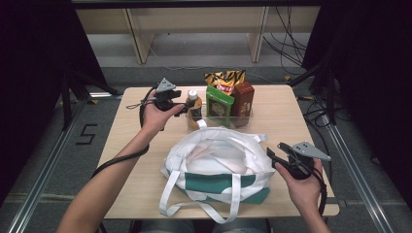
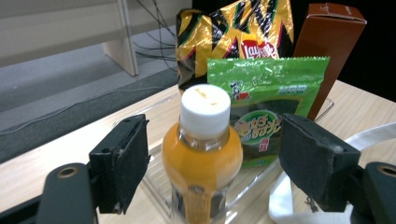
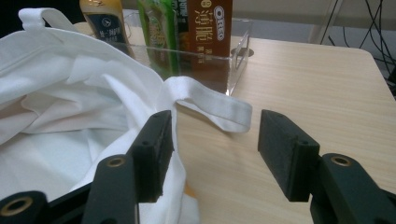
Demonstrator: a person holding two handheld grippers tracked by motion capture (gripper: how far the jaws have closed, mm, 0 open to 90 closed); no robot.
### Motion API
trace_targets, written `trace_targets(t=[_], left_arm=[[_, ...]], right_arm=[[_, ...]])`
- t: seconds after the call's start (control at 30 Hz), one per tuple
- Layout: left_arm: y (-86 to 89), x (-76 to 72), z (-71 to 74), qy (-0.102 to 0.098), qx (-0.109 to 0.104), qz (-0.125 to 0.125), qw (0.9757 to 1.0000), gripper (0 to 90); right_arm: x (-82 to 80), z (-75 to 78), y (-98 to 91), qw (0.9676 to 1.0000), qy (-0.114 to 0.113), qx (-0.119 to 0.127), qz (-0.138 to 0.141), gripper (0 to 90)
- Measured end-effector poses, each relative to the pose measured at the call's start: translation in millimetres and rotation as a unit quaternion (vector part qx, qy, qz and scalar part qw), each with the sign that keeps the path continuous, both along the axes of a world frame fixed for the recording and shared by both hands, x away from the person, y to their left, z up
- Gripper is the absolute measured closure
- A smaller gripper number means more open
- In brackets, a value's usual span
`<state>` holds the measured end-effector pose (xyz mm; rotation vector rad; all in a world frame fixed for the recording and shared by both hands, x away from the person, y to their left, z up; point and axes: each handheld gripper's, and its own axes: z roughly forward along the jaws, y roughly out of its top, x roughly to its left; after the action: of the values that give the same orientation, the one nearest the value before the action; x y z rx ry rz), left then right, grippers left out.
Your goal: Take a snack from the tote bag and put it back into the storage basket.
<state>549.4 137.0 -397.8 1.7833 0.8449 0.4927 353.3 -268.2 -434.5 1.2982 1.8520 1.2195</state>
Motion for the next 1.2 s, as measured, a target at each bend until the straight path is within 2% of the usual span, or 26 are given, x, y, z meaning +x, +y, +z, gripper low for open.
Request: trace_targets(t=[0.1,0.13,0.2,0.23,0.33,0.4,0.47,0.73,0.8,0.83,0.87,0.93,1.03,1.2], left_arm=[[3.5,-5.3,0.1,0.005,-0.002,-0.001,1.0000,23.4],[4.3,-7.3,-0.2,0.006,-0.009,-0.001,0.9999,23.1],[6.5,-11.4,0.0,0.004,-0.007,-0.006,1.0000,23.1],[7.1,-13.9,0.2,0.003,-0.007,-0.005,1.0000,23.1],[8.9,-21.6,2.3,-0.002,-0.006,-0.009,0.9999,23.1],[10.3,-27.4,4.2,-0.005,-0.006,-0.011,0.9999,23.2],[12.3,-32.9,5.9,-0.009,-0.005,-0.012,0.9999,23.3],[25.6,-54.3,7.5,-0.014,0.004,-0.020,0.9997,23.2],[29.9,-60.0,6.5,-0.014,0.007,-0.022,0.9996,23.1],[32.3,-62.6,5.8,-0.014,0.008,-0.022,0.9996,23.1],[34.9,-64.9,5.2,-0.015,0.010,-0.023,0.9996,23.1],[40.5,-70.3,3.7,-0.016,0.012,-0.021,0.9996,23.1],[47.2,-78.9,-0.6,-0.016,0.014,-0.021,0.9996,23.1],[57.7,-95.8,-11.4,-0.015,0.009,-0.022,0.9996,23.3]], right_arm=[[-0.8,0.0,0.5,1.0000,0.006,0.005,-0.003,45.6],[-0.8,0.0,0.4,1.0000,0.006,0.005,-0.002,45.6],[-0.3,-0.4,-0.1,1.0000,0.005,0.002,-0.004,45.6],[-1.2,0.1,1.1,0.9999,0.007,0.014,-0.006,45.6],[-0.1,-0.7,0.8,0.9999,0.002,0.015,-0.003,45.6],[-2.2,0.3,1.1,0.9998,0.014,0.012,-0.008,45.6],[0.0,-0.6,0.1,0.9999,0.001,0.011,0.000,45.6],[0.1,-0.1,-0.6,0.9999,-0.004,0.008,-0.008,45.6],[-1.5,1.3,-0.5,0.9999,0.004,0.012,-0.009,45.6],[-0.8,0.7,-2.0,0.9999,-0.002,0.008,-0.007,45.6],[-0.5,0.6,-1.7,0.9999,-0.002,0.011,-0.007,45.6],[-0.4,0.9,-3.4,1.0000,-0.001,0.002,-0.004,45.6],[-0.6,-0.6,-0.1,0.9997,-0.008,0.015,-0.017,45.3],[-0.7,-0.5,0.5,0.9996,-0.006,0.018,-0.020,45.3]])
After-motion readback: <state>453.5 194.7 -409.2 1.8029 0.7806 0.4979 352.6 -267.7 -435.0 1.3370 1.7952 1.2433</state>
